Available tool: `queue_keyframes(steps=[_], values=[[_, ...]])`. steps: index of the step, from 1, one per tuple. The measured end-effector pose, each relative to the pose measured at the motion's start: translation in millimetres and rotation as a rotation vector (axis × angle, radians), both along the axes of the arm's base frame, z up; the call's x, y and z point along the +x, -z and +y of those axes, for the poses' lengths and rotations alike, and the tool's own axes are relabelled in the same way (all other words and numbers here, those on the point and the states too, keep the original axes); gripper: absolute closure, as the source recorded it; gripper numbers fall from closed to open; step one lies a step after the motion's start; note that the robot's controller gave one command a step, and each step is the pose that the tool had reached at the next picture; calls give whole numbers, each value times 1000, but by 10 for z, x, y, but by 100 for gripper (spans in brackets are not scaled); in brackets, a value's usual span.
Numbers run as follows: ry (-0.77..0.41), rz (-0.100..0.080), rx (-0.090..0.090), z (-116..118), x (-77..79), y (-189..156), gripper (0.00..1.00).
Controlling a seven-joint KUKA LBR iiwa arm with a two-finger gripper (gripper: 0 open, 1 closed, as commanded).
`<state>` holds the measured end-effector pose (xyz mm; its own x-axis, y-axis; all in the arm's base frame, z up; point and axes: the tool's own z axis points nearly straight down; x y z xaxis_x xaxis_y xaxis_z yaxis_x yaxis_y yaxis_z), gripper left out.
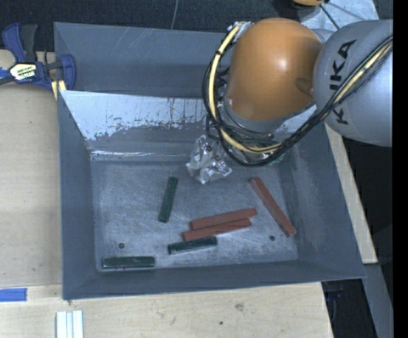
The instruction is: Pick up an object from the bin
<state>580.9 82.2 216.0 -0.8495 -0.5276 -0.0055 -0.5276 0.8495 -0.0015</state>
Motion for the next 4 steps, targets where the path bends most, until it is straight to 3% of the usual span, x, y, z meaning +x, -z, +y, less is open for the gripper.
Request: queue_keyframes(steps=[2,3,4], values=[[-15,0,0,-3,60,49,100],[-19,-3,0,-23,11,420,100],[-19,2,0,-25,22,682,0]])
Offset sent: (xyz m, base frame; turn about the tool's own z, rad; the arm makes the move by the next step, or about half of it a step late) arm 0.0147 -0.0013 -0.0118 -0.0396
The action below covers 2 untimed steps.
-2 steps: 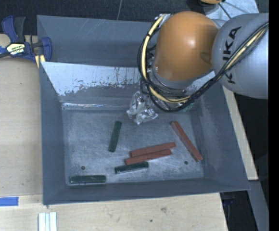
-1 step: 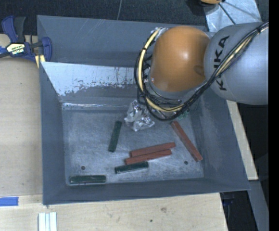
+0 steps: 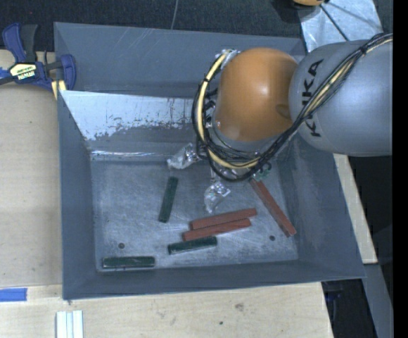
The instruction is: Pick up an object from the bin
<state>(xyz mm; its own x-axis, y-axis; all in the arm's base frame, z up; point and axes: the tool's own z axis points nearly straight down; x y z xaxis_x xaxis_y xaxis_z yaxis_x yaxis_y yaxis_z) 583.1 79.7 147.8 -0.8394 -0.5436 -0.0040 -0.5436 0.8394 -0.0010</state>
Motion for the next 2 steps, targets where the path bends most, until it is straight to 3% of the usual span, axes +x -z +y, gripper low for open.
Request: queue_keyframes(steps=[1,2], values=[[0,-1,0,1,17,-92,0],[-388,-12,3,254,277,700,100]])
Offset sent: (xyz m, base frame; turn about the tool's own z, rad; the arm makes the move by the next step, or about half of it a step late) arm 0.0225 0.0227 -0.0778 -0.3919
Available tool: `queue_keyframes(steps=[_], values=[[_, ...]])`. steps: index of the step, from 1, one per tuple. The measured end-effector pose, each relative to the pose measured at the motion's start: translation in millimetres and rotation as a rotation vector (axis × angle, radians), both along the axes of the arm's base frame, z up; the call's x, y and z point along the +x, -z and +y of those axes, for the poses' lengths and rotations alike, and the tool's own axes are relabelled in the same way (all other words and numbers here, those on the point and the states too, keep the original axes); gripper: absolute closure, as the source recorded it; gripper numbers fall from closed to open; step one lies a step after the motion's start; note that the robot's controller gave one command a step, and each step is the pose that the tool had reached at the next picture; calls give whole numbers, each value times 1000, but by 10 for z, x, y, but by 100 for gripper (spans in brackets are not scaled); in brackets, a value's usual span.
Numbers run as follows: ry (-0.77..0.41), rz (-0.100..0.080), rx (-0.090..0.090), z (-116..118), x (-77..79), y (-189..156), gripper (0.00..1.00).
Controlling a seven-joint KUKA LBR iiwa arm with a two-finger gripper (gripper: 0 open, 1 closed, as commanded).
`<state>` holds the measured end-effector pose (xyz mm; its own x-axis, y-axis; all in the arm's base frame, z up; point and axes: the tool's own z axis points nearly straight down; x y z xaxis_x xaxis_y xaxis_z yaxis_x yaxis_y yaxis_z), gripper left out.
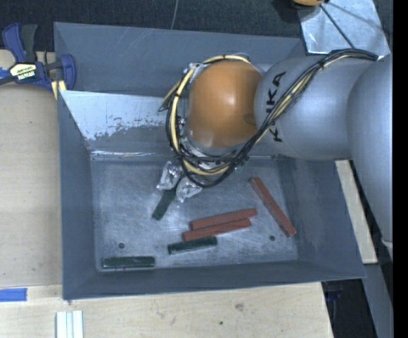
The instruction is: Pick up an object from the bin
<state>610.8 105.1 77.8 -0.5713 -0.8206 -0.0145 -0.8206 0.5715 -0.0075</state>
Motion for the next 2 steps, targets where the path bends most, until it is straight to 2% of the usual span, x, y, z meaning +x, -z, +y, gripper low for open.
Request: queue_keyframes(steps=[1,2], values=[[0,0,0,0,0,0,100],[-50,11,-6,-67,-62,-1364,100]])
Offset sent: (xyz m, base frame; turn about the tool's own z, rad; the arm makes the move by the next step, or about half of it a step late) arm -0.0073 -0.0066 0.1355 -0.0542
